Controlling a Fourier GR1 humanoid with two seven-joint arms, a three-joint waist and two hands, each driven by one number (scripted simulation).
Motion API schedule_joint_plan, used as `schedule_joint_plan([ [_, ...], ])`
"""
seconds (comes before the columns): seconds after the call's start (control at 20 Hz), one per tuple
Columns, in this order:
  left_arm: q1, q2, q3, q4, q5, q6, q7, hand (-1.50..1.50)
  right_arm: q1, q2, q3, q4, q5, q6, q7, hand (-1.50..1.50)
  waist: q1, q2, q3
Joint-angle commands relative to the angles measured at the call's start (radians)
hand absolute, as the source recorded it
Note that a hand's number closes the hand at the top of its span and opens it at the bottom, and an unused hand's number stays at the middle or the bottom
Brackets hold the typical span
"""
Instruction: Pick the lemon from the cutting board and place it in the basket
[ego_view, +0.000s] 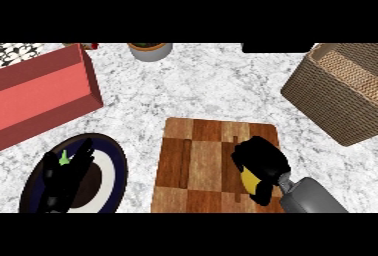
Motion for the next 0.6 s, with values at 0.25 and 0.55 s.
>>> schedule_joint_plan([
  [0.25, 0.099, -0.009, 0.024, 0.037, 0.003, 0.011, -0.031, 0.00, 0.396, -0.489, -0.169, -0.211, -0.137, -0.354, -0.457, 1.50, -0.064, -0.001, -0.009],
  [0.55, 0.079, 0.012, 0.049, 0.002, 0.016, 0.013, 0.006, 0.00, 0.514, -0.347, -0.297, -0.220, -0.649, -0.230, -0.625, 1.50, -0.080, 0.009, -0.007],
])
